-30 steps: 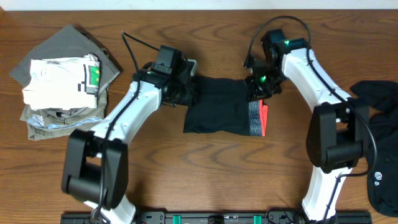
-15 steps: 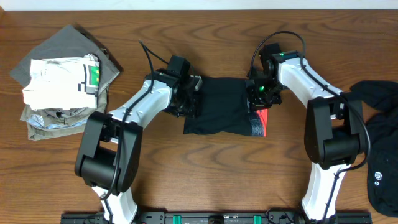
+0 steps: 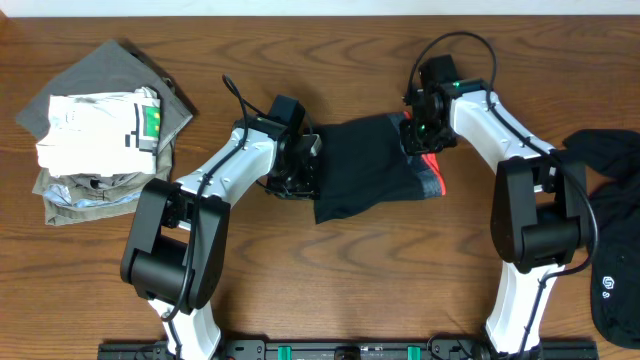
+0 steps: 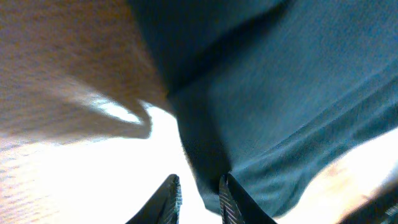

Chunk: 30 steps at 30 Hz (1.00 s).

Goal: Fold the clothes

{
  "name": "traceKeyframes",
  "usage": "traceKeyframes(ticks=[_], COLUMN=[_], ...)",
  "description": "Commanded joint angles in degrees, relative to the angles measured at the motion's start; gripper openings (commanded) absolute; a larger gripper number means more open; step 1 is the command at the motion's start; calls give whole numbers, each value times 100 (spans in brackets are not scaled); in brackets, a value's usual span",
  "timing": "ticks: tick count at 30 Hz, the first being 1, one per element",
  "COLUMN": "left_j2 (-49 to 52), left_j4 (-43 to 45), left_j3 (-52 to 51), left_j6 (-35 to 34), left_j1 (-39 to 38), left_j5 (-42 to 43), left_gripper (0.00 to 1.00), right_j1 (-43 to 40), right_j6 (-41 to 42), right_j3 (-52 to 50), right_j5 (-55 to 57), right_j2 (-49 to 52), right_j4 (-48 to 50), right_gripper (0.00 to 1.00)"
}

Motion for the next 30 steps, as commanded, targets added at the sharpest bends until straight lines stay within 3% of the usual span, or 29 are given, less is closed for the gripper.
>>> traceKeyframes(ticks=[1, 4, 7, 11, 15, 22, 30], left_j2=[-70, -387, -914, -1405, -1478, -879, -98], left_j4=[-61, -31, 153, 654, 1414, 2494, 2614], left_j3=[48, 50, 50, 50, 50, 50, 50], left_j6=[-83, 9, 2, 0, 7, 87, 83], left_j1=[-42, -26, 46, 153, 234, 295, 291], left_j5=[260, 90, -597, -1088, -1167, -1123, -643], left_gripper=[24, 24, 26, 44, 47, 47, 47], right_j1=[-109, -109, -107, -103, -85, 125, 352], right_j6=[28, 28, 28, 28, 28, 31, 170], right_j3=[621, 1340, 1886, 2061, 2015, 1213, -55], right_j5=[501, 501, 501, 284, -168, -431, -518], right_j2=[94, 7, -151, -398, -420, -420, -420], right_j4=[-361, -1161, -1899, -2476, -3053, -3097, -2400], right_gripper=[16, 18, 19, 20, 20, 21, 21])
